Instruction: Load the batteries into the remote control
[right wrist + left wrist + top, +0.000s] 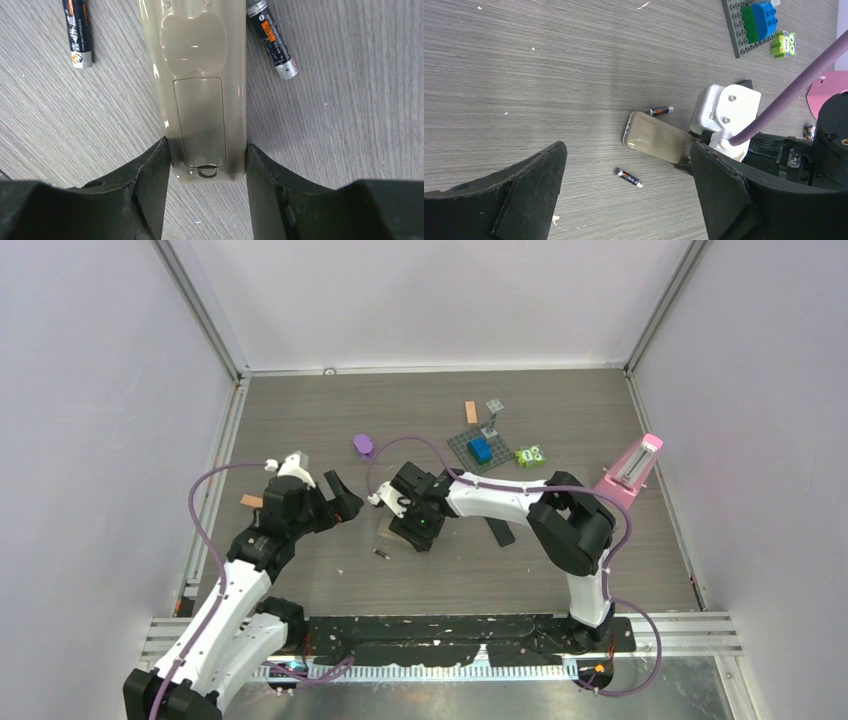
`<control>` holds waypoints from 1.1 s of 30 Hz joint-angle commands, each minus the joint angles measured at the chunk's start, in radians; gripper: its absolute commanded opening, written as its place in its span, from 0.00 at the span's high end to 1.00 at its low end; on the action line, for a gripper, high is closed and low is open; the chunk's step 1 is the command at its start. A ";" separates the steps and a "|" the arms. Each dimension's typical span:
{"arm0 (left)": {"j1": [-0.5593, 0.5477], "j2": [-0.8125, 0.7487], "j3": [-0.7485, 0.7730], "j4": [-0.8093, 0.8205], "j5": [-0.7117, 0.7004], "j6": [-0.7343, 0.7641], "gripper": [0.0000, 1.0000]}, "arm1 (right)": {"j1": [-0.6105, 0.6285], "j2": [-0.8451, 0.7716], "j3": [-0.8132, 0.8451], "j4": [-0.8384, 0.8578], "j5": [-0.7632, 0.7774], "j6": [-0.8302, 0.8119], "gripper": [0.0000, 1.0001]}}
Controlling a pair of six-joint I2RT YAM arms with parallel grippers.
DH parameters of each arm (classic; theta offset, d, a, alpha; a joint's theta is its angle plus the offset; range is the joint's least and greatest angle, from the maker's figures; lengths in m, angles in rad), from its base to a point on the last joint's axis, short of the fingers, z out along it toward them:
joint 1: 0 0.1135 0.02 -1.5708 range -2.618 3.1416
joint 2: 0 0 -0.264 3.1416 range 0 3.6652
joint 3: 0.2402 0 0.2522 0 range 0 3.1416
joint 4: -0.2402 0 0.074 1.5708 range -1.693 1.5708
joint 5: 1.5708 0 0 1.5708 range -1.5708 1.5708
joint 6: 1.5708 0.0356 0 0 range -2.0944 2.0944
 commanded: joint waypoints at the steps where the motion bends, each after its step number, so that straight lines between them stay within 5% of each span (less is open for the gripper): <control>1: 0.009 0.022 0.049 0.036 0.030 -0.019 0.07 | -0.012 -0.031 -0.019 0.053 -0.056 0.087 0.74; 9: 0.009 0.004 0.059 0.132 0.173 -0.054 0.07 | -0.142 -0.288 -0.101 0.236 -0.352 0.284 0.75; 16: 0.009 -0.057 0.067 0.397 0.335 -0.121 0.00 | -0.251 -0.424 -0.177 0.503 -0.602 0.580 0.72; 25: 0.009 0.047 0.087 0.865 0.535 -0.271 0.01 | -0.263 -0.474 -0.248 0.952 -0.768 0.974 0.70; 33: 0.008 0.107 0.071 0.970 0.552 -0.354 0.07 | -0.264 -0.450 -0.306 1.326 -0.831 1.322 0.68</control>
